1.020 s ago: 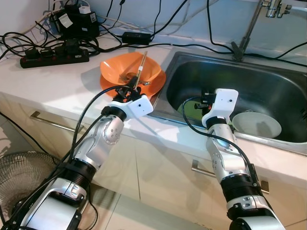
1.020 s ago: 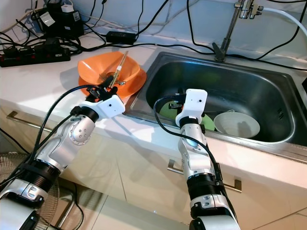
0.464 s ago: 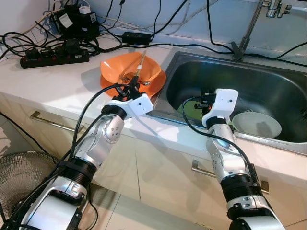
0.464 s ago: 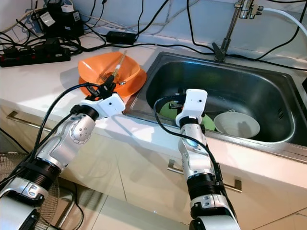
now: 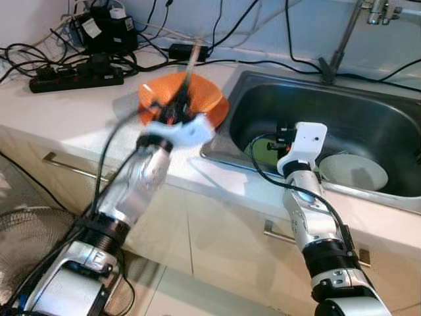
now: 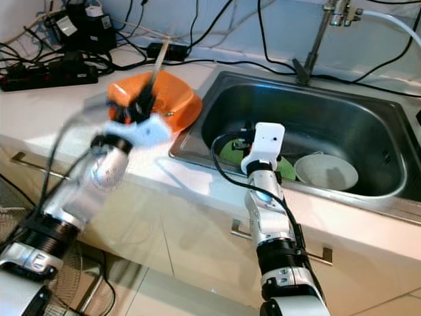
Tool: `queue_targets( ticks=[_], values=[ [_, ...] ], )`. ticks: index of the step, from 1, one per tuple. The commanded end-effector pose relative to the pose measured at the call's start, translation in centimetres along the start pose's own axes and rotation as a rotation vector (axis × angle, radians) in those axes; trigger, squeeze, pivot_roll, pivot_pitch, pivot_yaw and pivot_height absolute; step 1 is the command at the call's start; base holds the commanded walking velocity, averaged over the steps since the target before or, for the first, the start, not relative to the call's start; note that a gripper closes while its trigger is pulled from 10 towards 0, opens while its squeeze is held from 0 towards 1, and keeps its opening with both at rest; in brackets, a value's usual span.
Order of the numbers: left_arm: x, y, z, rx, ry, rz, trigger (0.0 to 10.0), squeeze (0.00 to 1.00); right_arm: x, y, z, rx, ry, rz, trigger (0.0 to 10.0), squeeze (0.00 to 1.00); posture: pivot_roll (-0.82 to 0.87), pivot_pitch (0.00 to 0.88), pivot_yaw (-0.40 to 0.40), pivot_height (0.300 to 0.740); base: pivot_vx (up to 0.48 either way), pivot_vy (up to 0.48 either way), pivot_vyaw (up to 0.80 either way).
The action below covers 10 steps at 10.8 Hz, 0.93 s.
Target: Kitchen organization
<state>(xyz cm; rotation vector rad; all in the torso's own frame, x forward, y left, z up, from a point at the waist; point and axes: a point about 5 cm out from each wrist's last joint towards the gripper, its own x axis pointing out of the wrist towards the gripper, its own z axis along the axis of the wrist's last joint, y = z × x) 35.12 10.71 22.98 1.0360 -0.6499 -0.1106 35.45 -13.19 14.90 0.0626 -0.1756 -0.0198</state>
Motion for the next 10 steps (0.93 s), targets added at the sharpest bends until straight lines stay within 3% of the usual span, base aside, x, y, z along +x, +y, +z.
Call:
queue_targets(
  ticks=[1, 2, 3, 4, 5, 7, 9, 10],
  values=[
    [0.6, 0.5, 1.5, -0.060, -0.072, -0.007, 10.0, 0.00, 0.4, -0.1, 0.6, 0.003, -0.027, -0.004, 10.0, 0.00, 0.21, 0.043, 0.007, 0.740, 0.000, 0.000, 0.00],
    [0.9, 0.3, 3.3, -0.198, -0.128, -0.043, 10.0, 0.00, 0.7, -0.4, 0.9, -0.003, -0.040, -0.006, 10.0, 0.00, 0.20, 0.043, 0.008, 0.740, 0.000, 0.000, 0.00],
    [0.9, -0.1, 4.7, -0.282, -0.176, -0.106, 10.0, 0.00, 1.0, -0.9, 1.4, -0.015, -0.057, -0.016, 10.0, 0.95, 0.20, 0.042, 0.008, 0.740, 0.000, 0.000, 0.00],
    [0.7, -0.9, 5.6, -0.475, -0.180, -0.187, 10.0, 0.00, 1.1, -1.4, 1.8, -0.082, -0.082, -0.011, 10.0, 1.00, 0.20, 0.037, 0.009, 0.740, 0.000, 0.000, 0.00],
    [0.4, -1.2, 6.0, -0.621, -0.178, -0.238, 10.0, 0.00, 1.2, -1.7, 2.1, -0.139, -0.102, -0.008, 10.0, 1.00, 0.19, 0.032, 0.010, 0.740, 0.000, 0.000, 0.00],
    [0.1, -1.5, 6.6, -0.764, -0.180, -0.293, 10.0, 0.00, 1.3, -2.2, 2.6, -0.268, -0.143, -0.008, 10.0, 1.00, 0.19, 0.028, 0.012, 0.740, 0.000, 0.000, 0.00],
    [-0.2, -1.6, 6.8, -0.873, -0.173, -0.354, 10.0, 0.00, 1.3, -1.7, 2.7, -0.505, -0.184, 0.042, 10.0, 1.00, 0.19, 0.011, 0.016, 0.740, 0.000, 0.000, 0.00],
    [-0.5, -1.6, 6.8, -0.938, -0.158, -0.401, 10.0, 0.00, 1.1, -1.3, 2.6, -0.709, -0.228, 0.058, 10.0, 0.00, 0.19, 0.004, 0.016, 0.740, 0.000, 0.000, 0.00]
  ],
)
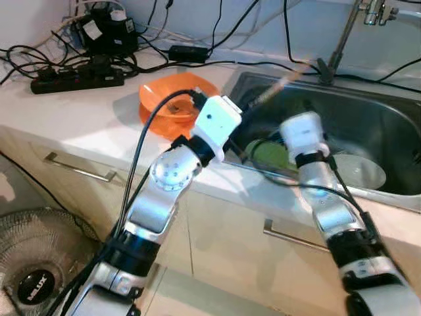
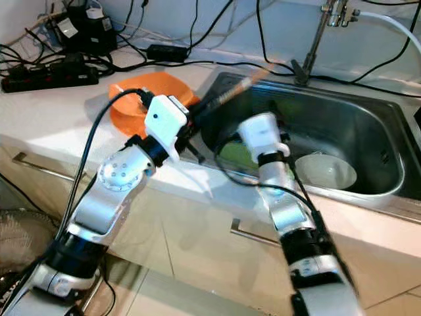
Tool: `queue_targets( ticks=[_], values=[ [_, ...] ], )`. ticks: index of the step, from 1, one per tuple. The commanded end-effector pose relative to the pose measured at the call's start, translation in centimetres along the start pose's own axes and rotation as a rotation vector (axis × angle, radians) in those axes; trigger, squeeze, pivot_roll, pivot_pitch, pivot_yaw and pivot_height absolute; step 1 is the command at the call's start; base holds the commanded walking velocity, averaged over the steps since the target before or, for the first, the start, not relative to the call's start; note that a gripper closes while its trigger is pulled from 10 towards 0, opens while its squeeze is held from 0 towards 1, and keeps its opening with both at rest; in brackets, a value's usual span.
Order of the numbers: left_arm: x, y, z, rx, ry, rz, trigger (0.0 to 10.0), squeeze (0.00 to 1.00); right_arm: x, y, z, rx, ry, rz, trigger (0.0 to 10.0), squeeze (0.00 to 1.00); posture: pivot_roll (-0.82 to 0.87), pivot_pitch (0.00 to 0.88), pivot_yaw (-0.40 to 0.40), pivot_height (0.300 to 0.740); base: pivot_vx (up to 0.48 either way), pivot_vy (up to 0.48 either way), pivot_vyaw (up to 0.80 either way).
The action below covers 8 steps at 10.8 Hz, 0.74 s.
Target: Kitchen organization
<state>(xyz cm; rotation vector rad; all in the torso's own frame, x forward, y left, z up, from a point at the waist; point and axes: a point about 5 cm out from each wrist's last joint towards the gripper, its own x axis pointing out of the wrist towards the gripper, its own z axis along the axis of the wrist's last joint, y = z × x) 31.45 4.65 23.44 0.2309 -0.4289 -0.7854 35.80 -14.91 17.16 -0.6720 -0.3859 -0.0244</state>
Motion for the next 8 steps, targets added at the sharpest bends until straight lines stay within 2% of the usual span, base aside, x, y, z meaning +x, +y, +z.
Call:
queue_targets(
  ticks=[1, 3, 6, 8],
  values=[
    [-0.36, 0.02, 0.07, -0.034, -0.002, -0.025, 10.0, 0.00, 0.33, 0.21, 0.41, -0.094, -0.035, 0.008, 10.0, 0.00, 0.19, 0.000, 0.016, 0.740, 0.000, 0.000, 0.00],
    [-0.94, 0.23, -0.10, -0.026, 0.063, -0.056, 10.0, 0.00, 0.40, 0.05, 0.22, -0.153, -0.038, -0.021, 10.0, 0.00, 0.20, 0.000, 0.014, 0.740, 0.000, 0.000, 0.00],
    [-1.11, 0.34, -0.07, -0.066, 0.085, -0.040, 10.0, 0.00, 0.41, -0.02, 0.03, -0.179, -0.031, -0.052, 10.0, 0.00, 0.20, 0.012, 0.016, 0.740, 0.000, 0.000, 0.00],
    [-1.30, 0.38, -0.28, -0.076, 0.119, -0.078, 10.0, 0.00, 0.31, 0.16, -0.14, -0.187, -0.028, -0.049, 10.0, 0.00, 0.20, 0.018, 0.018, 0.740, 0.000, 0.000, 0.00]
  ],
)
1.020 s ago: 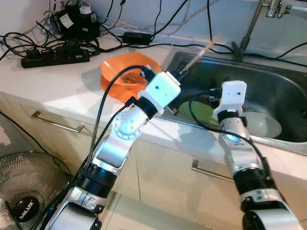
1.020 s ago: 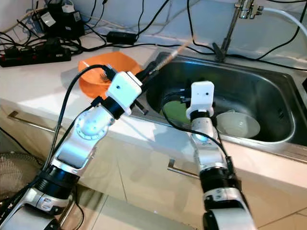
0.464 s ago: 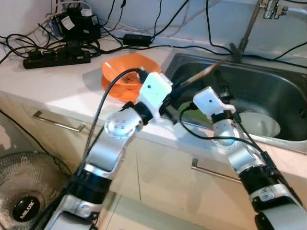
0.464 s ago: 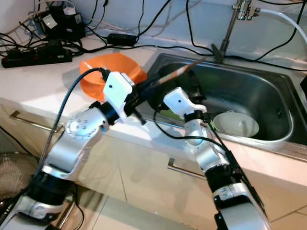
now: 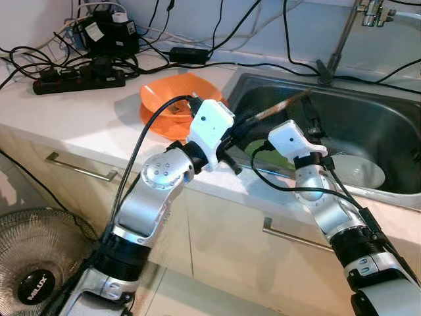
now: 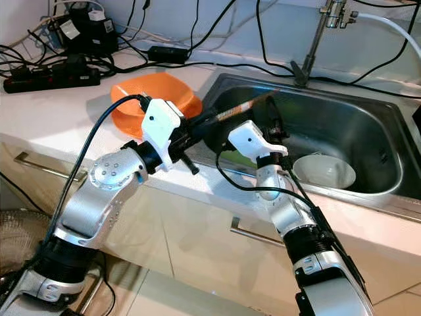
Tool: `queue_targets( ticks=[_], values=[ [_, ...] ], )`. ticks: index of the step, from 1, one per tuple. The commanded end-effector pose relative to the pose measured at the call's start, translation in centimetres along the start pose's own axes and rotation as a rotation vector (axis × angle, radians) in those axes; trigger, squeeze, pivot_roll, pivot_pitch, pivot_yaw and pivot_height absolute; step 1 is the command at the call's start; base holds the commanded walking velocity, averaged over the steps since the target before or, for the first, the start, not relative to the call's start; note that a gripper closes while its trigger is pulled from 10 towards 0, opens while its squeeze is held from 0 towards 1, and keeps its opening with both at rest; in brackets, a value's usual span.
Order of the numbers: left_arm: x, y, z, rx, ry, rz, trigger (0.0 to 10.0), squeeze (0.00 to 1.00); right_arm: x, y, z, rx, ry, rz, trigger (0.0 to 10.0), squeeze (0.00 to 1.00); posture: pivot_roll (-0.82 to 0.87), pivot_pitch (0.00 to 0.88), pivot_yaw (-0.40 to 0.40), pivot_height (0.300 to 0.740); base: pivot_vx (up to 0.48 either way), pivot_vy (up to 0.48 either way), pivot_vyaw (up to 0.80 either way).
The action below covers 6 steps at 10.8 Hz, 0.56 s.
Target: Kitchen organization
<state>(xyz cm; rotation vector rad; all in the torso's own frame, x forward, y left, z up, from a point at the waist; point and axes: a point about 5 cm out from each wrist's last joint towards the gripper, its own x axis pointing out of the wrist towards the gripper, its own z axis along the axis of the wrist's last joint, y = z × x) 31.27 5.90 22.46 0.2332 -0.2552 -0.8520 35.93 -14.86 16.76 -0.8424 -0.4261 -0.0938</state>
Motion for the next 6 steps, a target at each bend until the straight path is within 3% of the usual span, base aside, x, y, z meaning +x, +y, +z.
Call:
queue_targets(
  ticks=[1, 6],
  values=[
    [-0.25, -0.09, 0.29, -0.008, 0.001, -0.027, 10.0, 0.00, 0.28, 0.08, 0.25, -0.030, -0.017, 0.008, 10.0, 0.00, 0.20, 0.021, 0.019, 0.740, 0.000, 0.000, 0.00],
    [-0.59, -0.43, -0.23, -0.051, 0.050, -0.073, 10.0, 0.00, 0.27, 0.42, 0.61, -0.107, -0.067, 0.027, 10.0, 0.00, 0.21, 0.035, 0.017, 0.740, 0.000, 0.000, 0.00]
  ],
)
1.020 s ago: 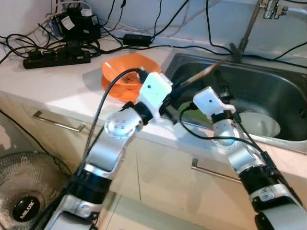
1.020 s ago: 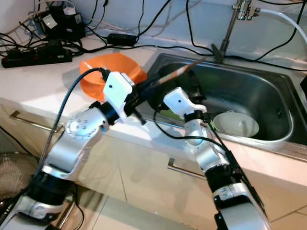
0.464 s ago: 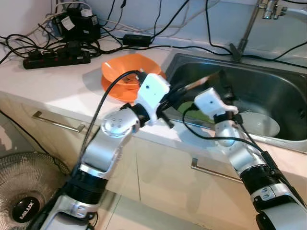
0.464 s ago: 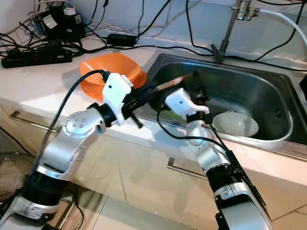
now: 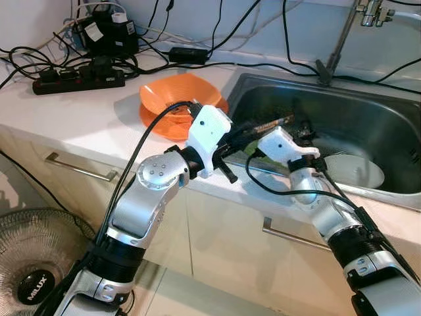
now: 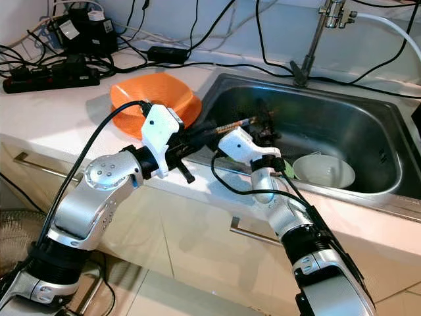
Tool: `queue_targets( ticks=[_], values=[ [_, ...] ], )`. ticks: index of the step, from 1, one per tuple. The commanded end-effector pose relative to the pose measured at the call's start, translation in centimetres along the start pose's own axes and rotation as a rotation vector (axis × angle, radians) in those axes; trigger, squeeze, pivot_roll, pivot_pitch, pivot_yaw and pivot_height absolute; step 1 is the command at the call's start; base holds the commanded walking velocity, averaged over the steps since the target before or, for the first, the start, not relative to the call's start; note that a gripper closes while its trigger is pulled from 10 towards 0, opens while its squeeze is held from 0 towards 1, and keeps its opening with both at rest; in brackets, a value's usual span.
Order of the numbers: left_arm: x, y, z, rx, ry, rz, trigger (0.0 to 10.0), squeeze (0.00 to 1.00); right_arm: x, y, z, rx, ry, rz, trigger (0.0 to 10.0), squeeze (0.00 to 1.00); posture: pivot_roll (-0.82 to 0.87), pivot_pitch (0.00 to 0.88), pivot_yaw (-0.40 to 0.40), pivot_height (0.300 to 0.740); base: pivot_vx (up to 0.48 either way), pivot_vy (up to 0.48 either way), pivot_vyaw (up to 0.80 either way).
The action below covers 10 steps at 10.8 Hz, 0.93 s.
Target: Kitchen organization
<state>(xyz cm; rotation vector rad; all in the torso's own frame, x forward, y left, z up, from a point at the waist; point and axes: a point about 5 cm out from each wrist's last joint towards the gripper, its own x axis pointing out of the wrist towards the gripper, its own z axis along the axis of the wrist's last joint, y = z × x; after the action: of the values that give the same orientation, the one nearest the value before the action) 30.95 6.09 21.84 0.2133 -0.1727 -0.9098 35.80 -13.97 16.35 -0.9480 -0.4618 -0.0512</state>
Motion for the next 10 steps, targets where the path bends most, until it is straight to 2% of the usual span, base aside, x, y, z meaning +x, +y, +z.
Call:
queue_targets(
  ticks=[1, 2, 3, 4, 10],
  values=[
    [-0.20, -0.14, 0.09, 0.008, 0.007, -0.013, 10.0, 0.00, 0.50, -0.45, 0.26, -0.029, -0.025, -0.008, 10.0, 0.00, 0.21, 0.035, 0.018, 0.740, 0.000, 0.000, 0.00],
    [-0.26, -0.10, -0.18, 0.014, 0.024, -0.010, 10.0, 0.00, 0.48, -0.38, 0.41, -0.040, -0.036, -0.005, 10.0, 0.00, 0.21, 0.035, 0.018, 0.740, 0.000, 0.000, 0.00],
    [-0.30, -0.06, -0.18, 0.013, 0.026, -0.006, 10.0, 0.00, 0.45, -0.34, 0.47, -0.041, -0.040, -0.007, 8.0, 0.00, 0.21, 0.033, 0.020, 0.740, 0.000, 0.000, 0.00],
    [-0.33, -0.08, -0.12, 0.011, 0.025, -0.006, 10.0, 0.00, 0.39, -0.29, 0.52, -0.044, -0.045, -0.008, 0.0, 0.00, 0.21, 0.033, 0.021, 0.740, 0.000, 0.000, 0.00],
    [-0.16, 0.01, -0.42, 0.025, 0.047, -0.012, 10.0, 0.00, 0.21, 0.08, 0.92, -0.040, -0.065, -0.002, 0.0, 0.00, 0.20, 0.009, 0.033, 0.740, 0.000, 0.000, 0.00]
  ],
)
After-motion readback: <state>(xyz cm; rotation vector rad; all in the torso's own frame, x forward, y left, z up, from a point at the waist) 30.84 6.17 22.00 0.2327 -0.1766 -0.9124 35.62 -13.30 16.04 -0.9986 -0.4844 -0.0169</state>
